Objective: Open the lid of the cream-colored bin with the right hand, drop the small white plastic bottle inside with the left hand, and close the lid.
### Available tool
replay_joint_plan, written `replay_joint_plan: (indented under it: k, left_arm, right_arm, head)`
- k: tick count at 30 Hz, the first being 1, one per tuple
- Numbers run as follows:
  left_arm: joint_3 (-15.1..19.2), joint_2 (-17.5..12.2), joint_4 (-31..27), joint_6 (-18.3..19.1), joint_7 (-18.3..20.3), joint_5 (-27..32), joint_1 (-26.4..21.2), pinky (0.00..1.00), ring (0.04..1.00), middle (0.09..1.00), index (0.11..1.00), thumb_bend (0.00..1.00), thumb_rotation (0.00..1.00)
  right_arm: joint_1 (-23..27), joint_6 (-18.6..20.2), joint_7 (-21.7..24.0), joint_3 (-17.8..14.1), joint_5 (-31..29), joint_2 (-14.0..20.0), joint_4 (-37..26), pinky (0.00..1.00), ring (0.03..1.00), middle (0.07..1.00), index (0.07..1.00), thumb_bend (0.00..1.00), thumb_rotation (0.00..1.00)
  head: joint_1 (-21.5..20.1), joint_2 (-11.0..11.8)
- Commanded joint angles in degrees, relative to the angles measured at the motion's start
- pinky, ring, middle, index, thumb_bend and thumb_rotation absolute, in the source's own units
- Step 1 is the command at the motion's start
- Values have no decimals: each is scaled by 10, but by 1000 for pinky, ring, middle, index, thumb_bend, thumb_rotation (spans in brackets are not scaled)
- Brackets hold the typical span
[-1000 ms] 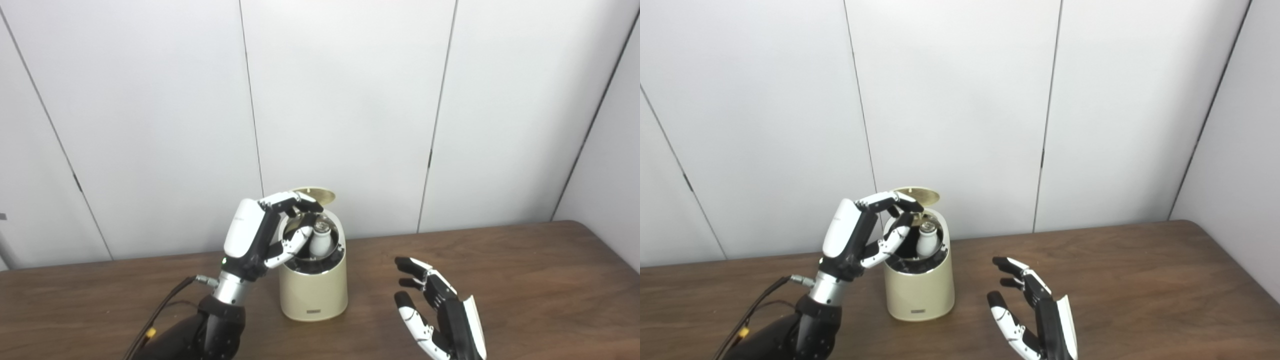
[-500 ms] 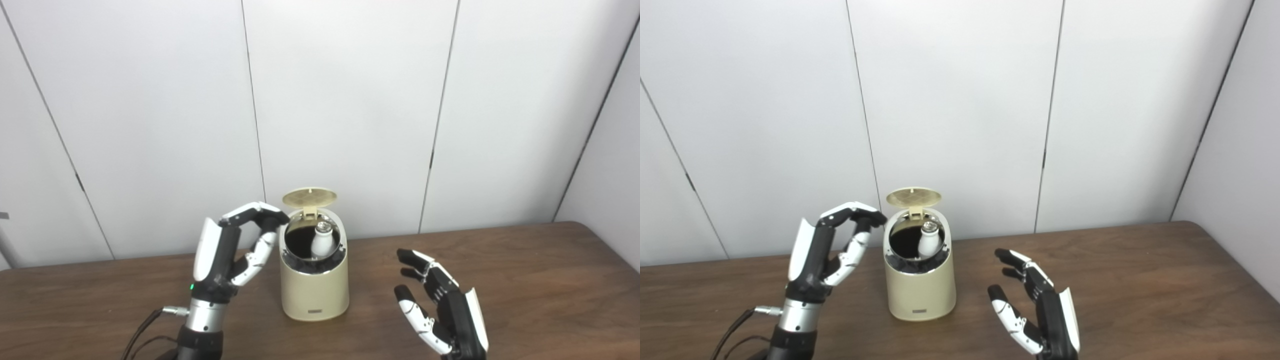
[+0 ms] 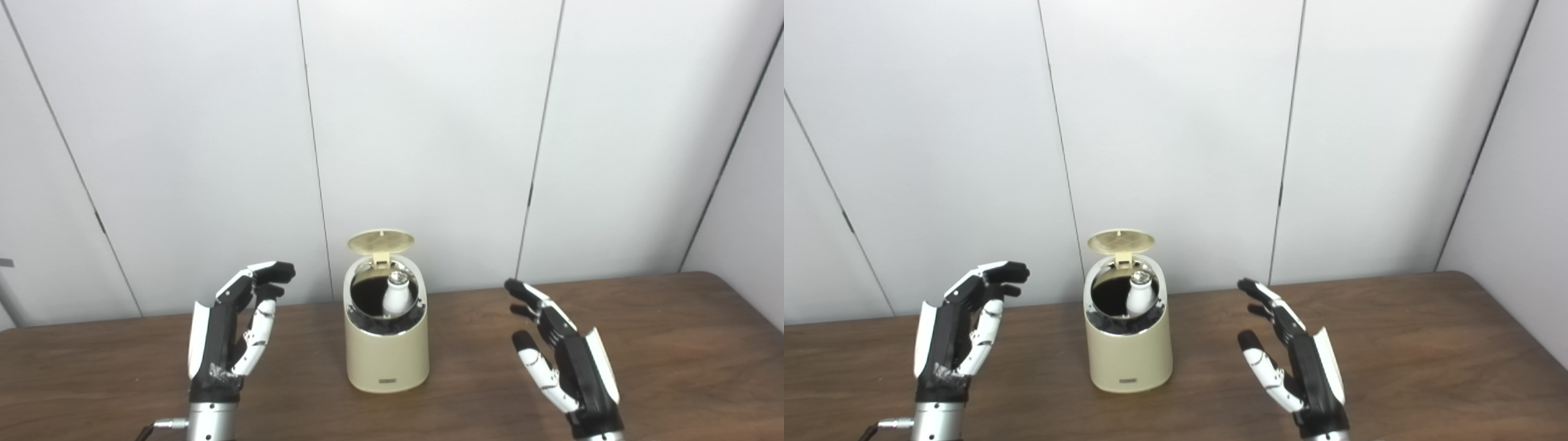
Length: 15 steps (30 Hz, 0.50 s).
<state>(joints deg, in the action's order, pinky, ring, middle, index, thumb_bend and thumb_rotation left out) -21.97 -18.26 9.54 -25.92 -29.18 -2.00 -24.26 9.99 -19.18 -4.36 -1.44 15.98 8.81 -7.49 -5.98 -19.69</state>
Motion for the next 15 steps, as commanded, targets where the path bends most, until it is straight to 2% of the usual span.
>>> replay_joint_plan:
  k: [1,5,8,11,15]
  left_arm:
    - [30,13,-17,-10,29,8,-2,624,711,718,699,226,749]
    - [78,46,-16,-10,70,8,17,621,710,717,702,235,675]
    - [99,68,-16,-10,76,-7,31,613,705,715,705,221,661]
    - [110,80,-9,-10,81,-16,35,606,698,711,704,218,693]
    - [111,87,12,-10,72,-35,34,602,697,711,704,218,711]
  right_arm:
    - [34,23,6,-3,49,17,-39,831,892,899,867,434,949]
    - [63,70,37,7,81,41,-77,842,907,911,887,604,997]
    - [102,134,87,19,139,66,-125,862,937,941,917,733,1000]
    - [137,182,132,33,177,82,-153,868,958,954,922,789,1000]
    - [185,191,160,51,195,102,-137,812,948,937,905,793,1000]
  head:
    - [-1,4]
    - [-4,9]
    - [0,12]
    - [1,20]
    - [5,22]
